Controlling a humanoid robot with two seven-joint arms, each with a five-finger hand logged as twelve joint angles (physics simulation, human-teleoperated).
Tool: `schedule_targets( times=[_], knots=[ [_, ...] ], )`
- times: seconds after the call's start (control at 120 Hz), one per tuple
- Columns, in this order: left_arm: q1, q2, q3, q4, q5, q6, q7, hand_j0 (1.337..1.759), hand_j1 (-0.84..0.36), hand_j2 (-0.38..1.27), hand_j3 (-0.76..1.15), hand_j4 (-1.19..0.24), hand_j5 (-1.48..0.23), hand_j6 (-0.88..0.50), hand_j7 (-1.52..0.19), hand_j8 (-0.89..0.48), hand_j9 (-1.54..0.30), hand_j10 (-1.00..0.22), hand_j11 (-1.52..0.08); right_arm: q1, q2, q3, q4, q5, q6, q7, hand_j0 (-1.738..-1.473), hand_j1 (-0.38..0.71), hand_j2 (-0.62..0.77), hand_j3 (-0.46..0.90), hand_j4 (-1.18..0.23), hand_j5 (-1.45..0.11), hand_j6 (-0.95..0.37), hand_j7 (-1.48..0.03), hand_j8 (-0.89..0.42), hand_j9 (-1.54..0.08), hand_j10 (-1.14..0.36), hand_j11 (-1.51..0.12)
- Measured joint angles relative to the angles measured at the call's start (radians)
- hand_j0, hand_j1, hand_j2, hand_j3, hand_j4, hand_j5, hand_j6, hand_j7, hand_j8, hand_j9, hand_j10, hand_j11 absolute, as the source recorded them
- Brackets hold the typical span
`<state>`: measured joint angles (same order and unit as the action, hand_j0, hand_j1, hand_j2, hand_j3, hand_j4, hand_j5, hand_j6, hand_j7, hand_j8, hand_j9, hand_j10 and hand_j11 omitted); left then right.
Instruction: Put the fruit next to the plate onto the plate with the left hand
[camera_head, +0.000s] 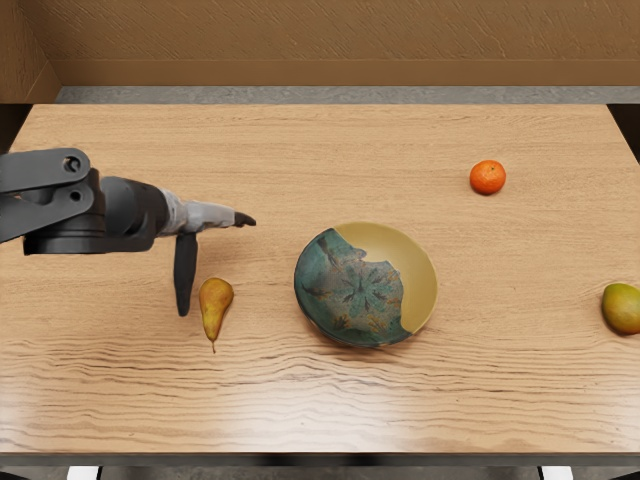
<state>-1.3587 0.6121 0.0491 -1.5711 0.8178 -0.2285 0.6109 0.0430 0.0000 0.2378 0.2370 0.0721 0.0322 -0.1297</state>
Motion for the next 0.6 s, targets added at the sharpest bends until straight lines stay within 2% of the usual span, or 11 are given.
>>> schedule_targets(
  times=[0.125,0.258,0.35,0.6],
  knots=[
    [0.001,0.002,0.001,-0.064,0.037,0.008,0.000,1.658,0.35,0.00,0.00,0.00,0.00,0.00,0.00,0.00,0.00,0.00,0.00,0.000,0.000,0.000,-0.001,0.000,0.000,0.000,-1.658,-0.32,-0.01,0.00,-0.03,-0.03,-0.03,-0.03,-0.03,-0.03,-0.03,-0.03],
    [0.018,0.001,0.005,-0.099,0.074,0.009,0.000,1.658,0.35,0.00,0.00,0.00,0.00,0.00,0.00,0.00,0.00,0.00,0.00,0.000,0.000,0.000,-0.001,0.000,0.000,-0.001,-1.658,-0.32,-0.01,0.00,-0.03,-0.03,-0.03,-0.03,-0.03,-0.03,-0.03,-0.03],
    [0.043,-0.002,0.007,-0.113,0.128,0.010,0.000,1.658,0.35,0.00,0.00,0.00,0.00,0.00,0.00,0.00,0.00,0.00,0.00,0.000,0.000,0.000,-0.001,0.000,0.000,-0.001,-1.658,-0.32,-0.01,0.00,-0.03,-0.03,-0.03,-0.03,-0.03,-0.03,-0.03,-0.03],
    [0.047,-0.006,0.008,-0.120,0.227,0.010,0.000,1.658,0.35,0.00,0.00,0.00,0.00,0.00,0.00,0.00,0.00,0.00,0.00,0.001,0.000,0.000,-0.001,0.000,0.000,-0.001,-1.658,-0.32,-0.01,0.00,-0.03,-0.03,-0.03,-0.03,-0.03,-0.03,-0.03,-0.03]
  ],
)
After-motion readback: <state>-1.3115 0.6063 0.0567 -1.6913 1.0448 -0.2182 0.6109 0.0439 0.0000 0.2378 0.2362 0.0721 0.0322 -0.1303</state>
